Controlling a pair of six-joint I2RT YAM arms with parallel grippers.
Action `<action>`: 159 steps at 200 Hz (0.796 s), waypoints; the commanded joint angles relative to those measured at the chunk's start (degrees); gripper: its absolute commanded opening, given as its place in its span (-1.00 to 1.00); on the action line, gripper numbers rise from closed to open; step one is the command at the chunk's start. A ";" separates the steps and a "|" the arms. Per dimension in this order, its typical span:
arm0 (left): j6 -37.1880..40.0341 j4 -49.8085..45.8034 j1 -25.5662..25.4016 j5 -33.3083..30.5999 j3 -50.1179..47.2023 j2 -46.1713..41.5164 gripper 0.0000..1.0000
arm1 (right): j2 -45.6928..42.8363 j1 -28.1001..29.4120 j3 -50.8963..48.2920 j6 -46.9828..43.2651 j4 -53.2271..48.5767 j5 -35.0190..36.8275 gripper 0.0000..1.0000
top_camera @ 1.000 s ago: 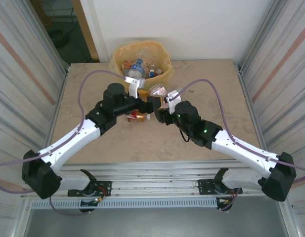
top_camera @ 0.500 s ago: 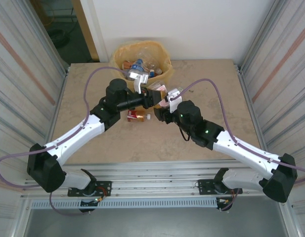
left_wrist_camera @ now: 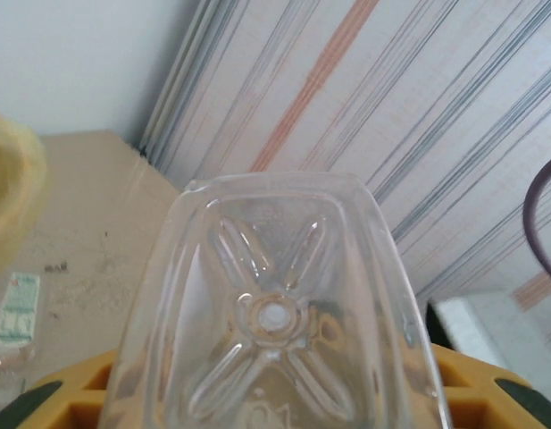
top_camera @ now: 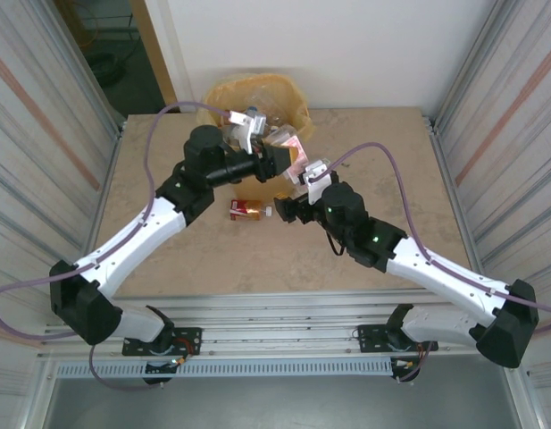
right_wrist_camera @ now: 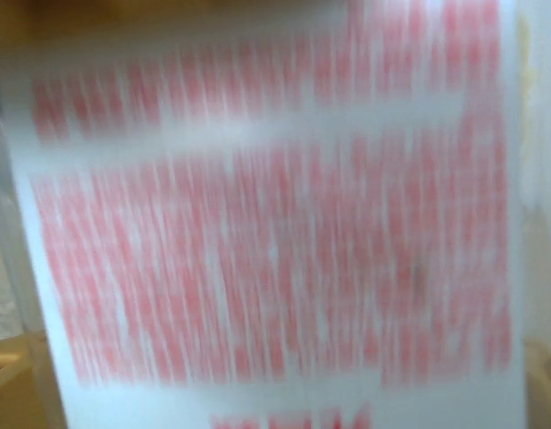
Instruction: Put the plastic bottles in the bin
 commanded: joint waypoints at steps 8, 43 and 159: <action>5.06 -2.78 2.72 0.29 7.13 1.54 -1.00 | -4.91 0.44 -1.87 1.34 -0.57 3.16 0.95; 6.03 -6.30 6.99 -0.10 15.11 5.88 -1.00 | -6.68 0.44 -3.28 2.55 -1.58 5.69 0.95; 4.15 -17.45 17.53 2.85 35.08 23.75 -0.92 | -8.42 0.39 -3.72 5.68 -5.62 11.11 0.95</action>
